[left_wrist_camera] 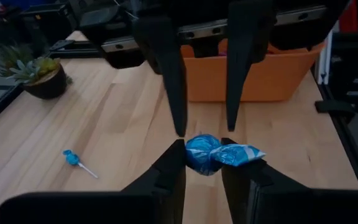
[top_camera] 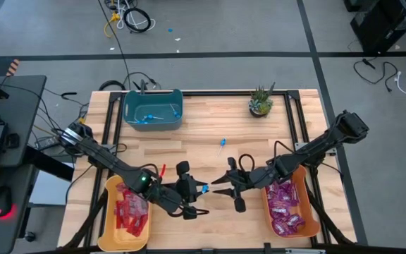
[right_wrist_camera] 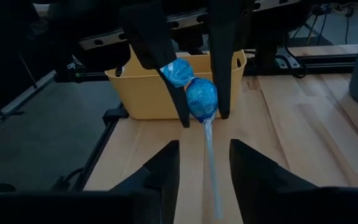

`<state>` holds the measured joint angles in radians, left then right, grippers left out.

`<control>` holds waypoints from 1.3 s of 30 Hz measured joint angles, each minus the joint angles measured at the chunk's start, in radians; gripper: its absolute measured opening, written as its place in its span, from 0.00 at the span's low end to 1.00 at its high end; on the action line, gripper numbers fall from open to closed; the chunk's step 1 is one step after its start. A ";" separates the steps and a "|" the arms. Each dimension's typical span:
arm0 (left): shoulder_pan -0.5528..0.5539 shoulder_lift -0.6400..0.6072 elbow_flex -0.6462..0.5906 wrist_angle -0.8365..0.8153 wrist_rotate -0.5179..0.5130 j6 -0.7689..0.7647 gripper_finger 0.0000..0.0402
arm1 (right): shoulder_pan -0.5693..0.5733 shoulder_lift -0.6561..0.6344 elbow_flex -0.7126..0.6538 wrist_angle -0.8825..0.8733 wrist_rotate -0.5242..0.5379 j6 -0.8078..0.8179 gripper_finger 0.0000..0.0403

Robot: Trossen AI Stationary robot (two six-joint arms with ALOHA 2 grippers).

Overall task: Sort candy
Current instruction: Put the blue candy into the blue bin

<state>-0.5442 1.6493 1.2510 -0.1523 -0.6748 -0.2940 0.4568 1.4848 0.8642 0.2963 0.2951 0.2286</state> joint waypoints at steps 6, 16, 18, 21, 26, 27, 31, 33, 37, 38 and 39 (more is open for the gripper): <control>-0.001 -0.030 0.002 -0.035 -0.013 -0.005 0.21 | 0.004 -0.062 0.000 -0.093 0.022 0.022 0.31; 0.004 -0.150 0.004 -0.208 -0.018 -0.089 0.21 | 0.027 -0.145 0.001 -0.251 0.126 0.066 0.31; 0.008 -0.183 0.004 -0.238 -0.021 -0.110 0.21 | 0.028 -0.148 0.001 -0.265 0.130 0.076 0.31; 0.016 -0.233 0.004 -0.291 -0.029 -0.133 0.21 | 0.028 -0.148 0.001 -0.273 0.131 0.083 0.31; 0.046 -0.315 0.004 -0.390 -0.035 -0.163 0.21 | 0.025 -0.148 0.001 -0.278 0.131 0.086 0.31; 0.055 -0.329 0.004 -0.416 -0.036 -0.172 0.21 | 0.025 -0.148 0.001 -0.277 0.131 0.086 0.31; 0.097 -0.386 0.005 -0.528 -0.035 -0.219 0.21 | 0.024 -0.148 0.001 -0.277 0.133 0.086 0.31; 0.125 -0.408 0.005 -0.568 -0.035 -0.243 0.21 | 0.024 -0.148 0.001 -0.277 0.134 0.086 0.31; 0.177 -0.445 0.005 -0.654 -0.034 -0.265 0.21 | 0.020 -0.148 0.001 -0.277 0.134 0.091 0.31; 0.191 -0.454 0.005 -0.671 -0.035 -0.265 0.21 | 0.018 -0.148 0.001 -0.278 0.134 0.093 0.31; 0.206 -0.463 0.005 -0.686 -0.034 -0.265 0.21 | 0.017 -0.148 0.001 -0.277 0.134 0.094 0.31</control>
<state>-0.3382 1.1861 1.2560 -0.8386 -0.7091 -0.5590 0.4739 1.3369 0.8650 0.0189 0.4294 0.3222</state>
